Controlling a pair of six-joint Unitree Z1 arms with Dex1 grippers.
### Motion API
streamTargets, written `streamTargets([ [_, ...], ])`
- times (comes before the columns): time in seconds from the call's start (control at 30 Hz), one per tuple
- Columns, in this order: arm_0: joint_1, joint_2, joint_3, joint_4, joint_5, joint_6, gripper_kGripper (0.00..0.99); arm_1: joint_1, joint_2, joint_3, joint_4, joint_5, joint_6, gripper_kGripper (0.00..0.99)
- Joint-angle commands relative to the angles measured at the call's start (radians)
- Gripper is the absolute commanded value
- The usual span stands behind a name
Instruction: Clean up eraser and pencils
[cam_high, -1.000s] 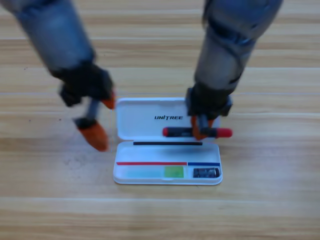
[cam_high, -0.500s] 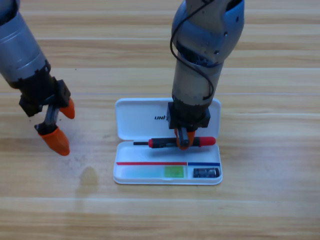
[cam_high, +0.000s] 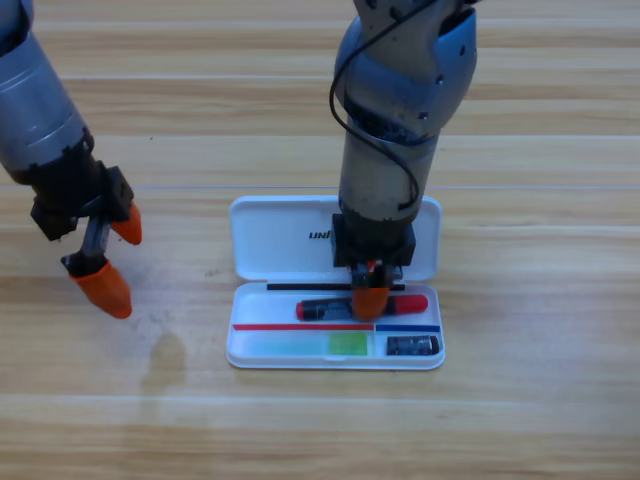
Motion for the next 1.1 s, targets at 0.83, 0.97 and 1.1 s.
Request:
streamTargets([
  [0.83,0.261,0.295,-0.394,-0.052,-0.545,0.02,0.557,0.031,-0.883,0.611,-0.272,0.449,0.287,0.974],
  [0.97,0.27,0.393,-0.432,-0.04,-0.682,0.062,0.0,0.031,-0.907,0.663,-0.312,0.448,0.304,0.974],
  [1.1,0.255,0.476,-0.429,-0.04,-0.719,0.062,0.0,0.031,-0.907,0.666,-0.314,0.448,0.305,0.974],
])
